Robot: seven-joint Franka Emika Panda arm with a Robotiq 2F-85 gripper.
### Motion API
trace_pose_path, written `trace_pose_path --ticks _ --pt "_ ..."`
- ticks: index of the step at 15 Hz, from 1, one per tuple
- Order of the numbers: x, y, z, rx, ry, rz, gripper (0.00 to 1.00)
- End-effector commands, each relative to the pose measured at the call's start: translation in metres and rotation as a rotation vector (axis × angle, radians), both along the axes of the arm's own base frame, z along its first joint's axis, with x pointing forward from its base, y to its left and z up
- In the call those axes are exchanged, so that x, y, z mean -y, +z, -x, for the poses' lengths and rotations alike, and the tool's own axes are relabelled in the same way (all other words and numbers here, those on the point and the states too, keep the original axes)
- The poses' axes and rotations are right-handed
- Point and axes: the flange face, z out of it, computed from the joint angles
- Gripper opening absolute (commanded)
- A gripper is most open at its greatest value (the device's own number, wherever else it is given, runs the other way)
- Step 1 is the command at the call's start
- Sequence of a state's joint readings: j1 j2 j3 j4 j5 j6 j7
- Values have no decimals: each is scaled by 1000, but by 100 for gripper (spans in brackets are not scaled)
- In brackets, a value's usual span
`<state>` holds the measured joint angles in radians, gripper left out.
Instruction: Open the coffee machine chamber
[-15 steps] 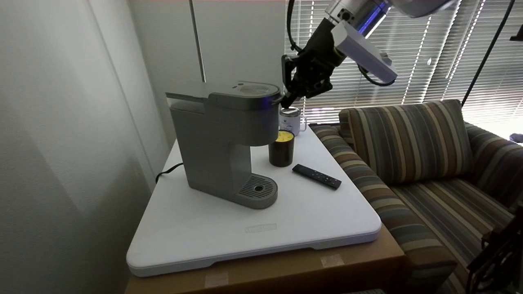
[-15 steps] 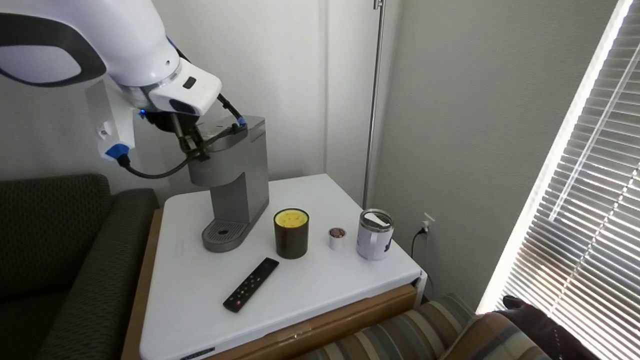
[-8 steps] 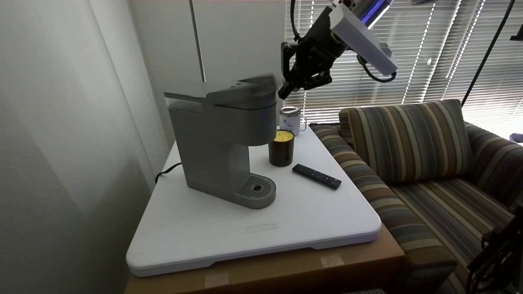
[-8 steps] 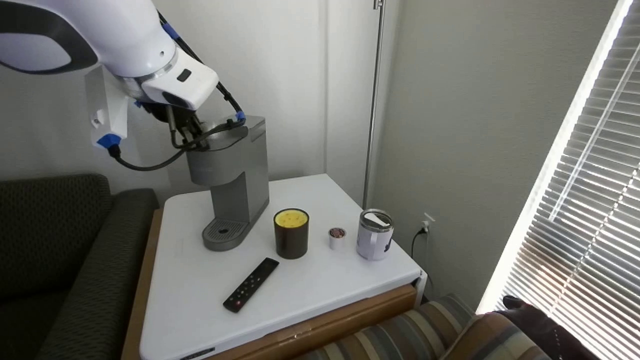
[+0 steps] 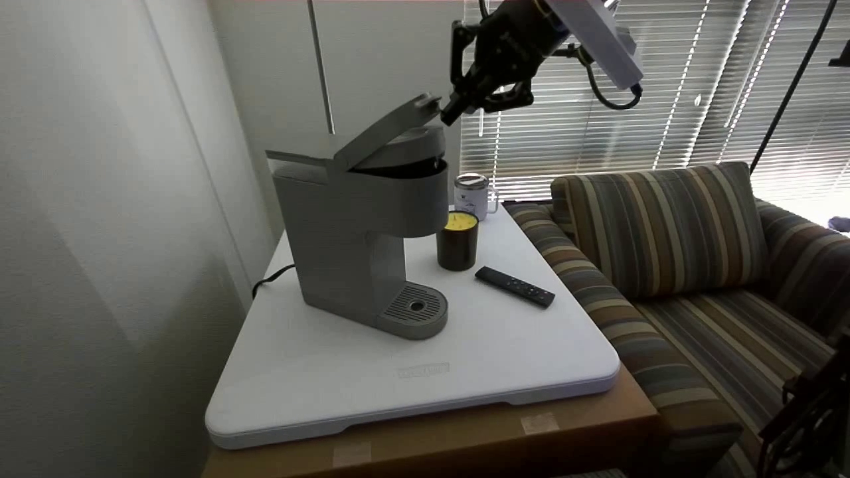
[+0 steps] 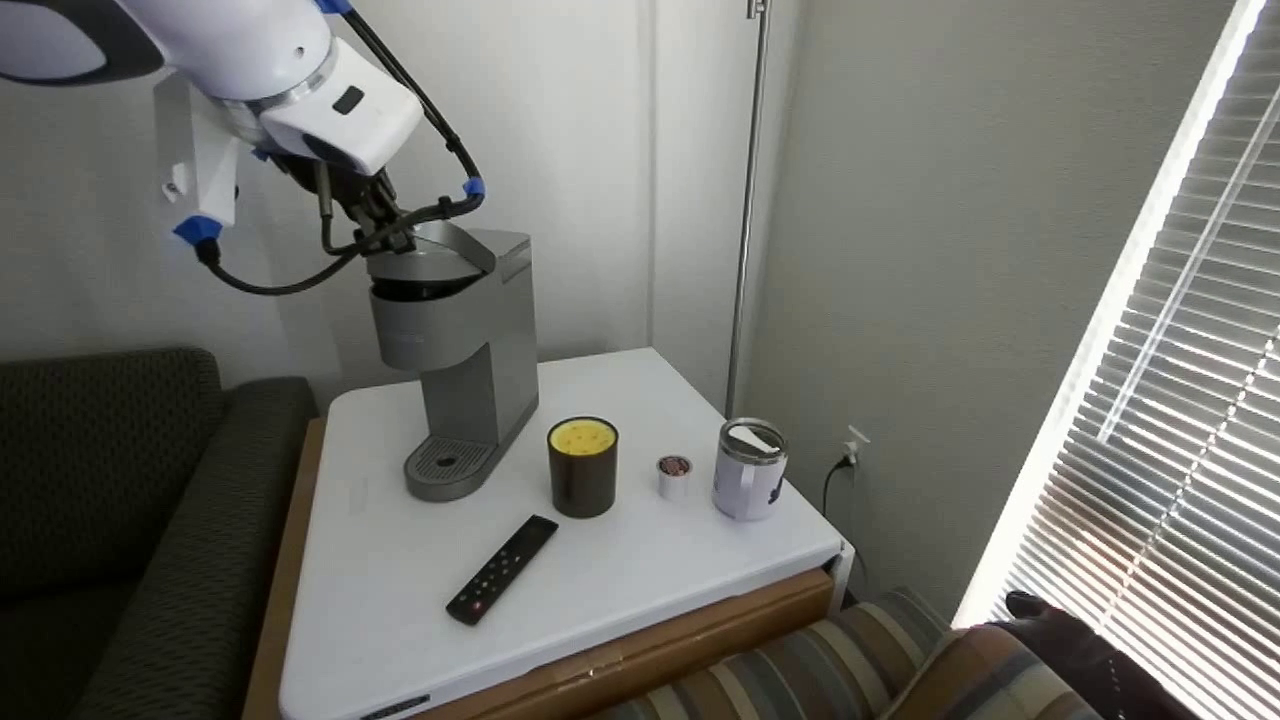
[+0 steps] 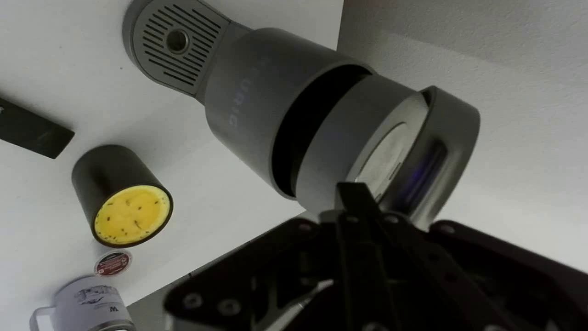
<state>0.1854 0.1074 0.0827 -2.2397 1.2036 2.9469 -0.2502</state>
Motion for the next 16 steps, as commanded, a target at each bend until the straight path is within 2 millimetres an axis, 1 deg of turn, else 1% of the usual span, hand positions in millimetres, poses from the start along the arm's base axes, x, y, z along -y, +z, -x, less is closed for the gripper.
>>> trace_pose_path --ticks 1,9,12,16 --pt "-4 18 0 35 2 -35 0" --pt "-15 50 -3 105 32 -11 0" --pt "-21 61 -8 131 52 -6 0" --pt "-32 67 -13 156 81 23 0"
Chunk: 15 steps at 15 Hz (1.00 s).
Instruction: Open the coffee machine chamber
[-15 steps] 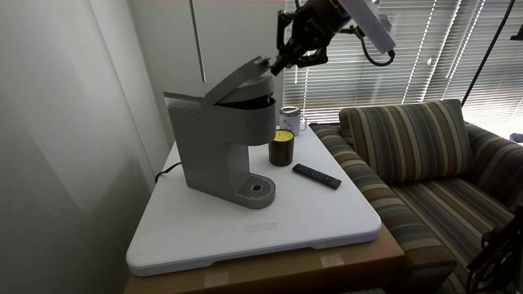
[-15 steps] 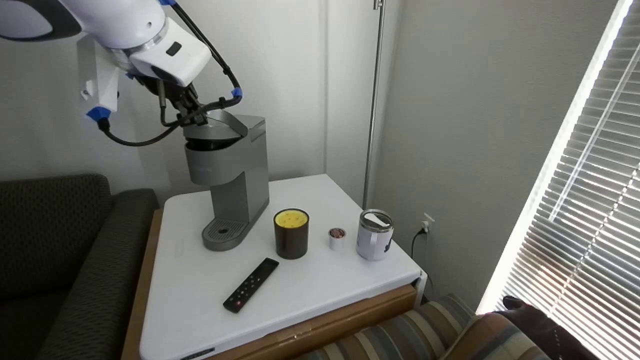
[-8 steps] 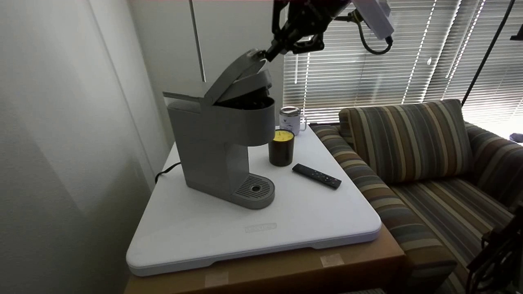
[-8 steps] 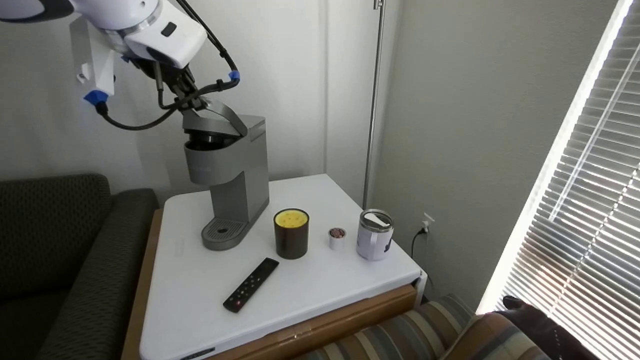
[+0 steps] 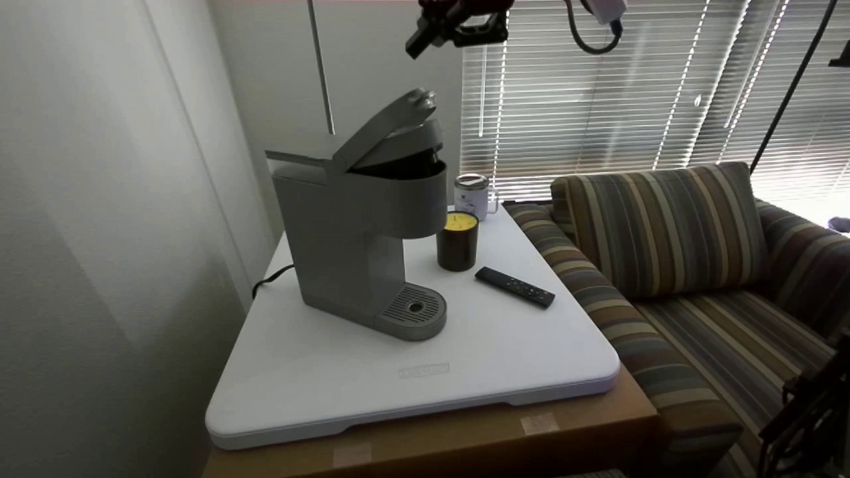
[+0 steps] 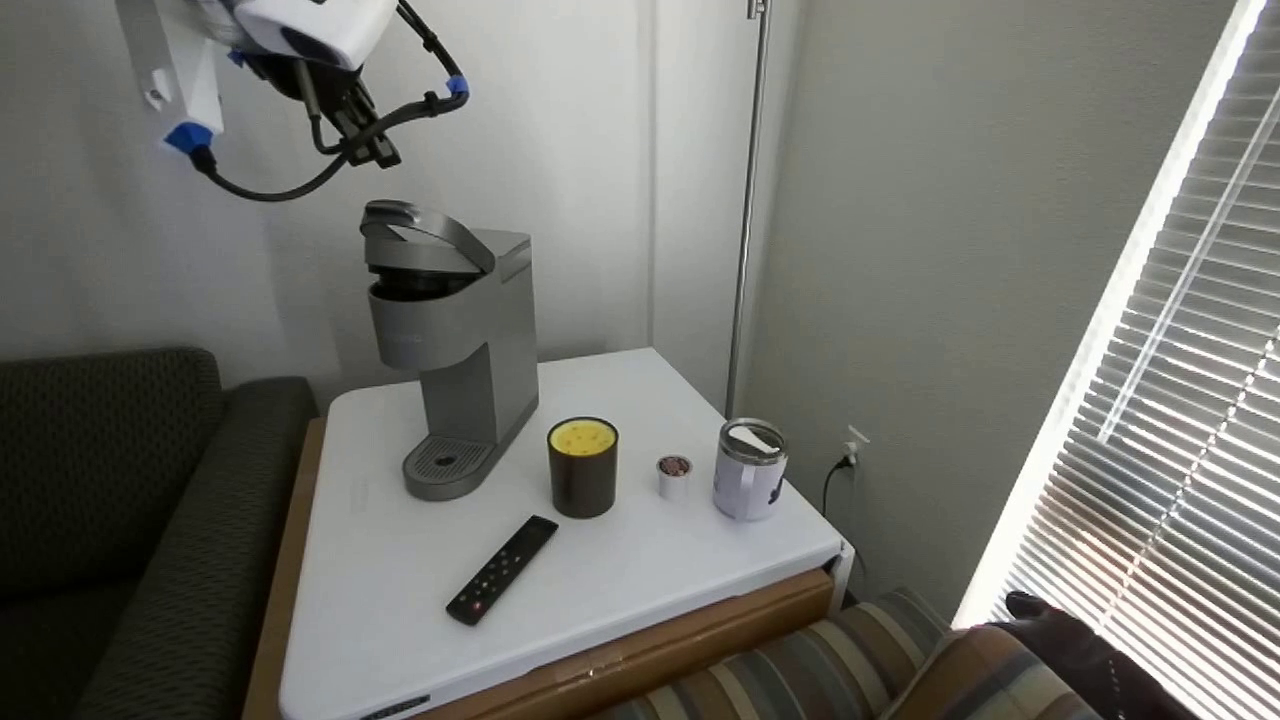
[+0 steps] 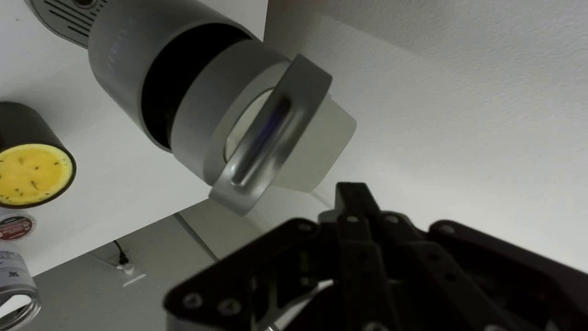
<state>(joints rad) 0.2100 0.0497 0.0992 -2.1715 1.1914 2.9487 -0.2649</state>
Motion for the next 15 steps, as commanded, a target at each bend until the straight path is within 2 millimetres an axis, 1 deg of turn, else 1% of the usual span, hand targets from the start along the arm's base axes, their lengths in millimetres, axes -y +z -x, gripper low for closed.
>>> trace_pose_path --ticks 1,4,6,10,11,12,14,15 --pt "-4 1 -2 38 17 97 0" --pt "10 -1 2 86 -22 240 0" --pt "23 -12 8 93 -55 298 0" --pt "65 -45 17 -6 -80 363 0" --pt "74 -49 18 -33 -80 378 0" --pt "80 -47 17 -62 -72 387 0" --pt "65 -32 15 -95 -43 371 0" --pt "49 -22 17 -105 -16 344 0"
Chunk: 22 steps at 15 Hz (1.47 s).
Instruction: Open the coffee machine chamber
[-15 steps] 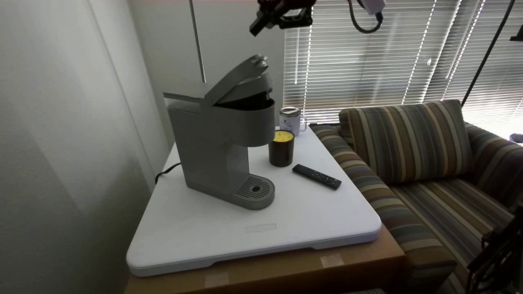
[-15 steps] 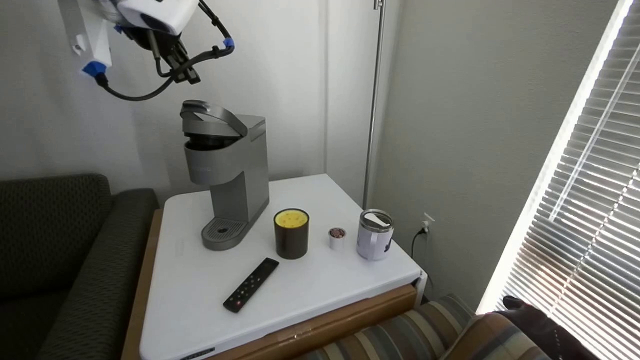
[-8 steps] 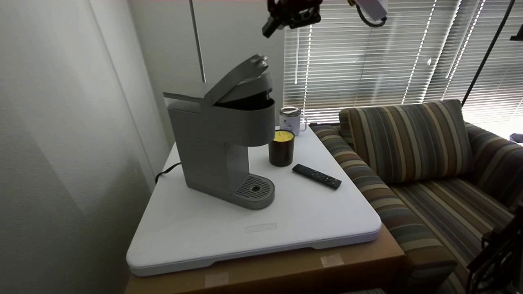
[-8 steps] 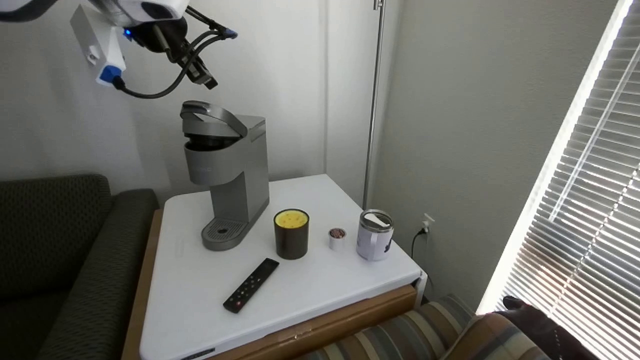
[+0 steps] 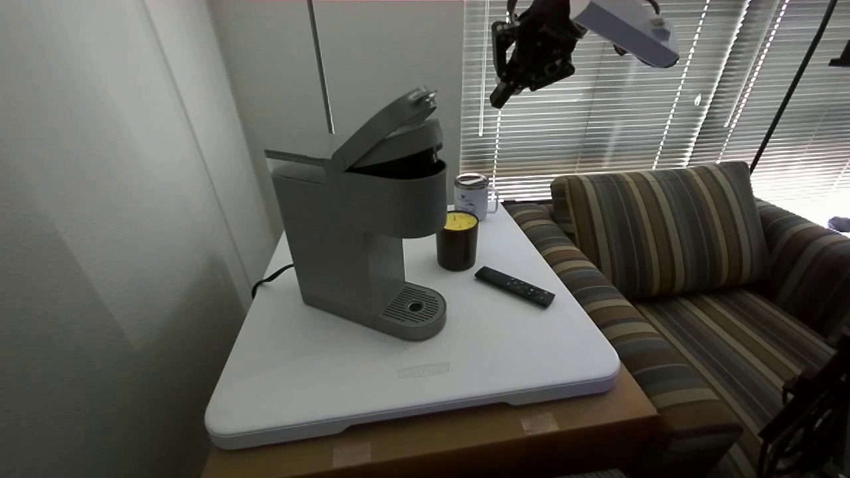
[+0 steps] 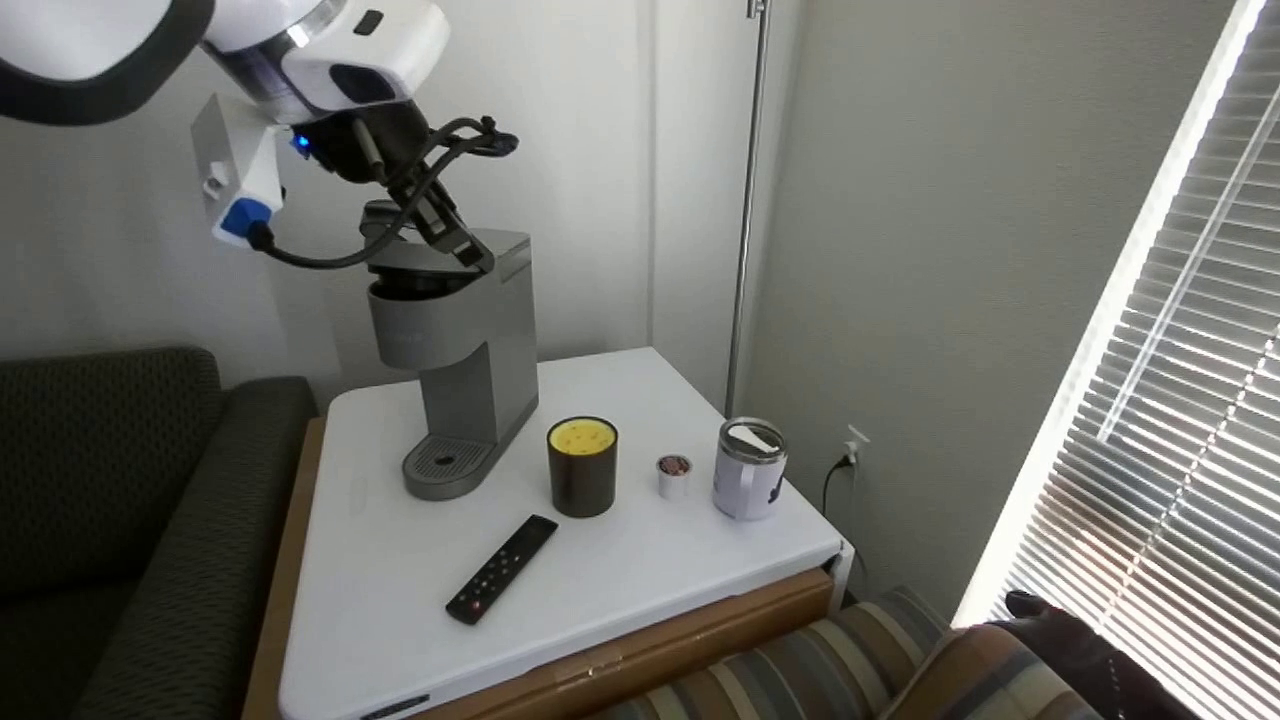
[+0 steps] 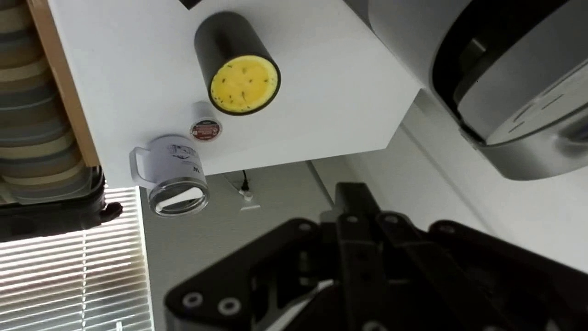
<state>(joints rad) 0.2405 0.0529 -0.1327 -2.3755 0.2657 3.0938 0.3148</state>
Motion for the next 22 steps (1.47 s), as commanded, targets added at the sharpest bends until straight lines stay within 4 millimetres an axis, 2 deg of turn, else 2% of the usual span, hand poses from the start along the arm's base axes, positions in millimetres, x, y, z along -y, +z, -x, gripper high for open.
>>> trace_pose_path --ticks 1,5,10,11,12,13,15,19,22 --pt "-45 34 6 -49 62 -89 0" --pt "-97 52 9 -99 134 -206 0" --pt "-115 58 10 -129 182 -218 0" --pt "-121 63 12 -119 235 -218 26" --pt "-125 67 13 -112 282 -204 12" --pt "-127 76 14 -97 350 -180 32" --pt "-129 94 12 -71 457 -121 37" --pt "-127 135 9 -62 648 10 64" --pt "-123 153 7 -110 752 66 86"
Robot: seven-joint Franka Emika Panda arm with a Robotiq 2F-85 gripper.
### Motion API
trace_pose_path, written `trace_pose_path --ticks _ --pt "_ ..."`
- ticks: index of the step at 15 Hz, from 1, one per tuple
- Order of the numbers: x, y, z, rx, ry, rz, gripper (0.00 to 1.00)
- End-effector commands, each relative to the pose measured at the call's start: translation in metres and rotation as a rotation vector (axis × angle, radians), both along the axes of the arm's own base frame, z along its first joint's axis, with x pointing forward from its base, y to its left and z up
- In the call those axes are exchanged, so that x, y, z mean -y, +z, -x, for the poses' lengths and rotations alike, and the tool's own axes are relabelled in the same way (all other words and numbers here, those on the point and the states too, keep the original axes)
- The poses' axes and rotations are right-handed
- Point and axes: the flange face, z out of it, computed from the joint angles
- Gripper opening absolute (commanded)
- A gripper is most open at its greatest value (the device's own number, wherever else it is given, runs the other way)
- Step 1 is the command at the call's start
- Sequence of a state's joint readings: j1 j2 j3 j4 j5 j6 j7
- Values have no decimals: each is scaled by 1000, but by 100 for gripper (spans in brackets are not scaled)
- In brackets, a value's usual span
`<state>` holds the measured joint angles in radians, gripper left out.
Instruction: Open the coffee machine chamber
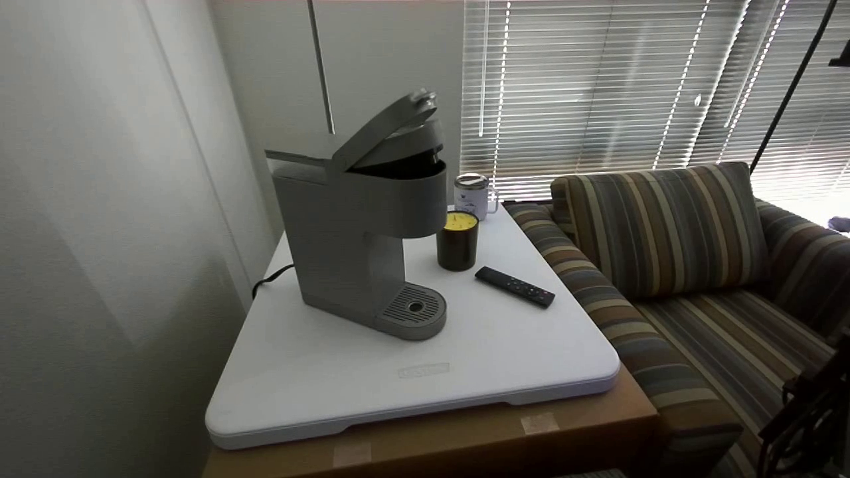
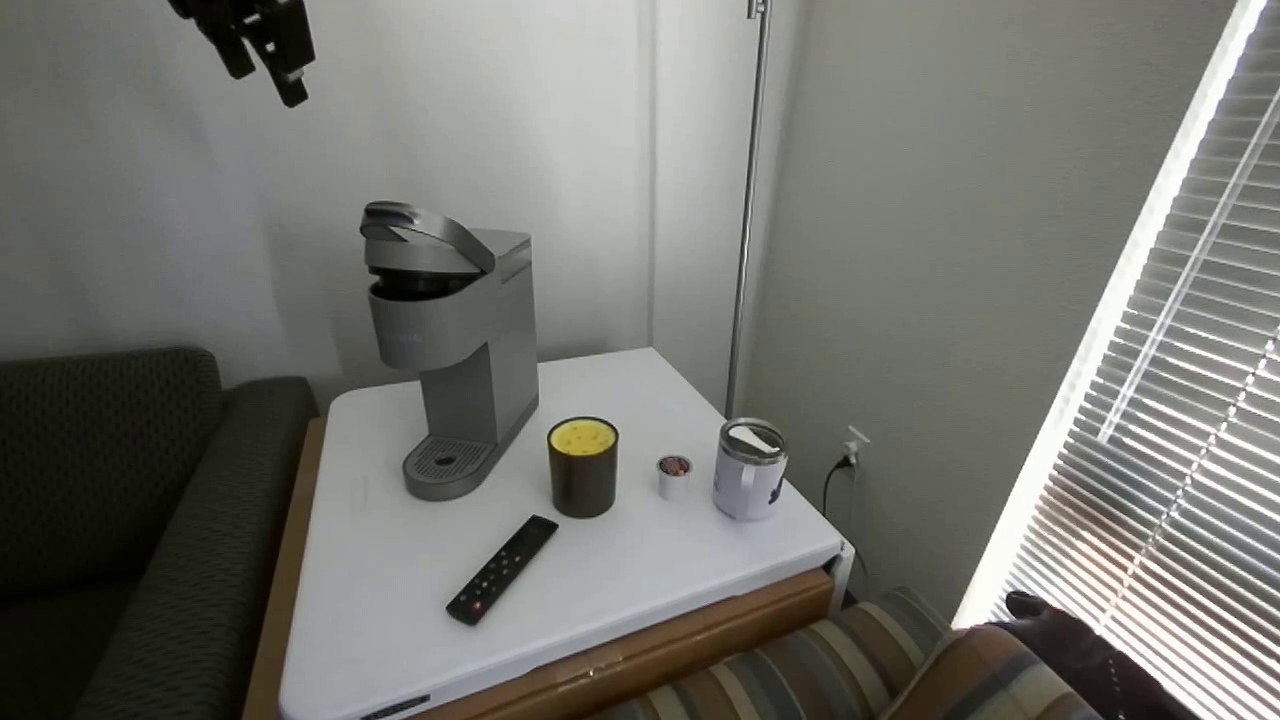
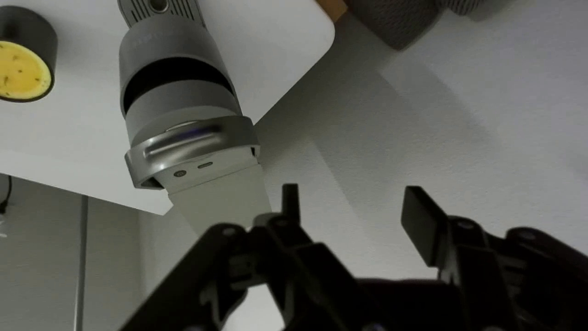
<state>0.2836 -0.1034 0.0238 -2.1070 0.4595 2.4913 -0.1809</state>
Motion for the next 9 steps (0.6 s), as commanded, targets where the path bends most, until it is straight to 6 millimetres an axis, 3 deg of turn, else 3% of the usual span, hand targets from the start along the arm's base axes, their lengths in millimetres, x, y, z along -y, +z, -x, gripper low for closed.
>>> trace_pose_path --ticks 1,3,5,6,9 --pt "8 15 -5 -35 116 67 92" --pt "10 18 -6 -58 140 65 100" --pt "7 18 -2 -50 111 53 94" --pt "8 19 -3 -58 116 54 100" --pt "8 18 -3 -63 119 55 100"
